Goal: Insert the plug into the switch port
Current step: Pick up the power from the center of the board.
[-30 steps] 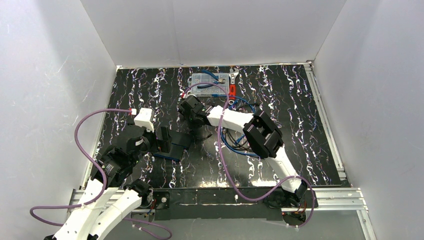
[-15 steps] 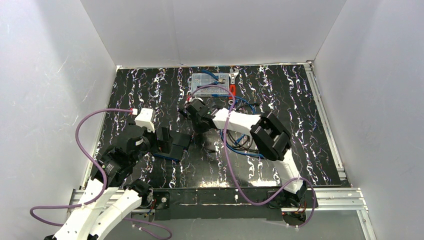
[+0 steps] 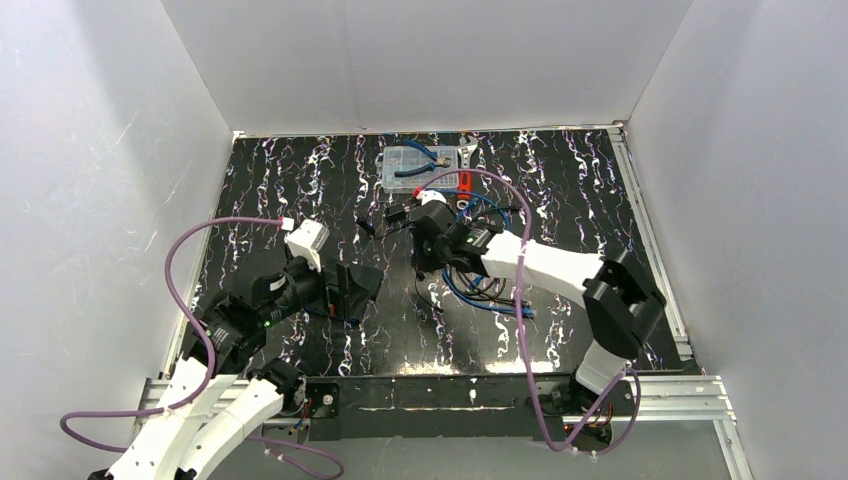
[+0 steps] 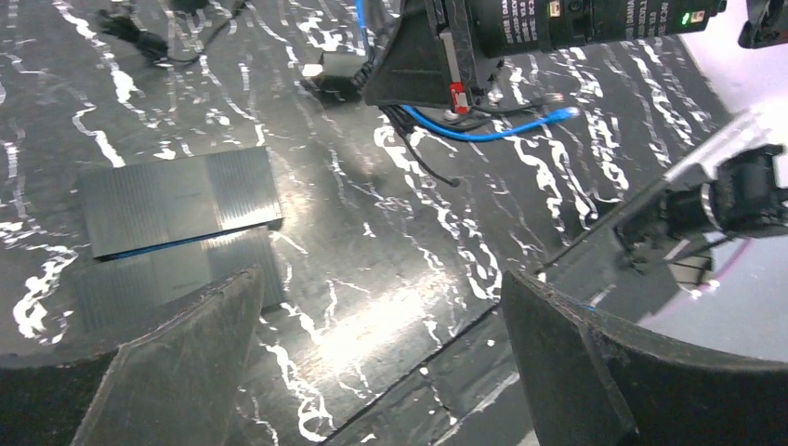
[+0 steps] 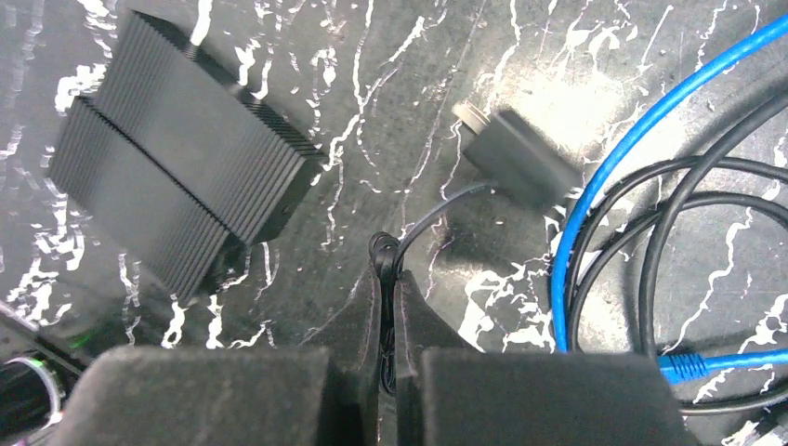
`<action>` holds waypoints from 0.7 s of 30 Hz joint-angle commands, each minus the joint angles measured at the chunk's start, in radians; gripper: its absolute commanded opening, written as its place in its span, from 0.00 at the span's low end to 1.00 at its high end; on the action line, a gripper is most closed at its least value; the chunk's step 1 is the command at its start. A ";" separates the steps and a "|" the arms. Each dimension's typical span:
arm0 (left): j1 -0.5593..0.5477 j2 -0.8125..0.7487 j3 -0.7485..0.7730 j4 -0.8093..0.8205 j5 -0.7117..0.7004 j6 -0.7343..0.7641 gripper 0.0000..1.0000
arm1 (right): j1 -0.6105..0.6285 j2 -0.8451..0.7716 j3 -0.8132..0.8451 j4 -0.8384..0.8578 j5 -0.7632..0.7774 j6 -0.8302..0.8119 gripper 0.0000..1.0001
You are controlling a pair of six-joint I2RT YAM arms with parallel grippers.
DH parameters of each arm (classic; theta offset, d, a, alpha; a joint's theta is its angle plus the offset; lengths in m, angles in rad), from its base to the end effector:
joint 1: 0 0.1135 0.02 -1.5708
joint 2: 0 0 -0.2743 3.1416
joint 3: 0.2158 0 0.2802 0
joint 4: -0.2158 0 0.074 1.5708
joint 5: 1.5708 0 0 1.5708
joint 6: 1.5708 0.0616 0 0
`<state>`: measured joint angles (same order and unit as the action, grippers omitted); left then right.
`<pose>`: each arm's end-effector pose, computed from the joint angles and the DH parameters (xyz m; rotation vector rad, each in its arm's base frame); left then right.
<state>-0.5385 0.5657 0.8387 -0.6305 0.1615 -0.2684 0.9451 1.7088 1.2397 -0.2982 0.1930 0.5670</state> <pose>0.1341 -0.0916 0.3449 0.3774 1.9503 -0.6879 0.2589 0.3382 0.2216 -0.3511 2.3558 0.5260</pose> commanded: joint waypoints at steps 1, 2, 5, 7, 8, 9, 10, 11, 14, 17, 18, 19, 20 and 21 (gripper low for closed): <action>-0.001 0.001 -0.015 0.048 0.149 -0.049 0.99 | 0.004 -0.130 -0.072 0.120 -0.035 0.070 0.01; -0.001 -0.002 -0.024 0.060 0.164 -0.061 1.00 | 0.004 -0.157 -0.085 0.135 -0.048 0.076 0.01; -0.001 -0.014 -0.048 0.101 0.222 -0.090 1.00 | 0.005 -0.238 -0.116 0.168 -0.084 0.088 0.01; -0.002 -0.025 -0.061 0.131 0.264 -0.109 1.00 | 0.004 -0.281 -0.129 0.179 -0.100 0.091 0.01; -0.002 -0.028 -0.067 0.148 0.287 -0.119 0.99 | 0.004 -0.302 -0.132 0.180 -0.107 0.092 0.01; -0.002 -0.029 -0.073 0.165 0.312 -0.128 0.99 | 0.004 -0.323 -0.135 0.182 -0.115 0.093 0.01; -0.002 -0.030 -0.080 0.182 0.335 -0.138 0.99 | 0.004 -0.344 -0.138 0.186 -0.121 0.094 0.01; -0.002 -0.029 -0.086 0.200 0.359 -0.149 0.99 | 0.004 -0.364 -0.143 0.191 -0.125 0.096 0.01; -0.002 -0.025 -0.113 0.271 0.433 -0.187 1.00 | 0.004 -0.424 -0.160 0.217 -0.139 0.106 0.01; -0.002 -0.022 -0.150 0.363 0.508 -0.234 0.99 | 0.004 -0.475 -0.167 0.241 -0.151 0.117 0.01; -0.002 -0.022 -0.160 0.391 0.526 -0.248 0.99 | 0.004 -0.492 -0.167 0.246 -0.158 0.123 0.01; -0.002 -0.021 -0.168 0.416 0.540 -0.260 0.99 | 0.005 -0.509 -0.167 0.253 -0.168 0.130 0.01; -0.002 -0.020 -0.176 0.439 0.553 -0.269 0.99 | 0.005 -0.523 -0.164 0.258 -0.178 0.136 0.01; -0.002 -0.018 -0.179 0.455 0.562 -0.275 0.99 | 0.005 -0.535 -0.159 0.259 -0.184 0.139 0.01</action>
<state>-0.5385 0.5436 0.6843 -0.3158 0.6056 -0.4815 0.9451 1.2395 1.0805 -0.1281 0.0504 0.6762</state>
